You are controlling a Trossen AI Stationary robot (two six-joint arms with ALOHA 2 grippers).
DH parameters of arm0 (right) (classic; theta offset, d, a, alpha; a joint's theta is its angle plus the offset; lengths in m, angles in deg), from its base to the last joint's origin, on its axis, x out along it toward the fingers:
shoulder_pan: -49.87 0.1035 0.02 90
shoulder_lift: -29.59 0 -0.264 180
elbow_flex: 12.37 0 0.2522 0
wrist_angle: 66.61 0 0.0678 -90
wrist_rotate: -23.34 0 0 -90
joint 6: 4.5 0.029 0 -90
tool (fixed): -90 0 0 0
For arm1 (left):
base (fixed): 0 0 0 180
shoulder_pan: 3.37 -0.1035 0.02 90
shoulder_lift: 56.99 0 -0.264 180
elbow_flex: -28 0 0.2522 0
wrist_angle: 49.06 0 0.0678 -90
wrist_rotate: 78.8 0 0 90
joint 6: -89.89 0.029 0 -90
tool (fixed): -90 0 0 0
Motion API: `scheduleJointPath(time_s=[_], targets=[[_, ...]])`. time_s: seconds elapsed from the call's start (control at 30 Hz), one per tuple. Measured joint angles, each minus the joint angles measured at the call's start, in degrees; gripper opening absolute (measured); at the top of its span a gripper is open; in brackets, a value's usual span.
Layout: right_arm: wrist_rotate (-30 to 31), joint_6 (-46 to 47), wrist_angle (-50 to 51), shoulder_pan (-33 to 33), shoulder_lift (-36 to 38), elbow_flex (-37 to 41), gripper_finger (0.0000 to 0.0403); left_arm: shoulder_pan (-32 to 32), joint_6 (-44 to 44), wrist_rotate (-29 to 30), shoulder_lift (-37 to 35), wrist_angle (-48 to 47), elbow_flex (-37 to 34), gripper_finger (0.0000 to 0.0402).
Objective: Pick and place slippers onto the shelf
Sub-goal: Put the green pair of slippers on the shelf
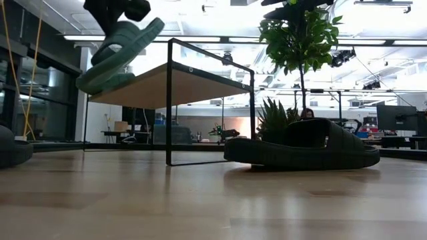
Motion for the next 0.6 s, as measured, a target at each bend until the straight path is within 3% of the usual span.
scheduleJointPath(time_s=[0.6], targets=[[1.0, 0.5, 0.0, 0.0, 0.0, 0.0, 0.0119, 0.0, 2.7, 8.7, 0.5, 0.0, -2.6, 0.0]])
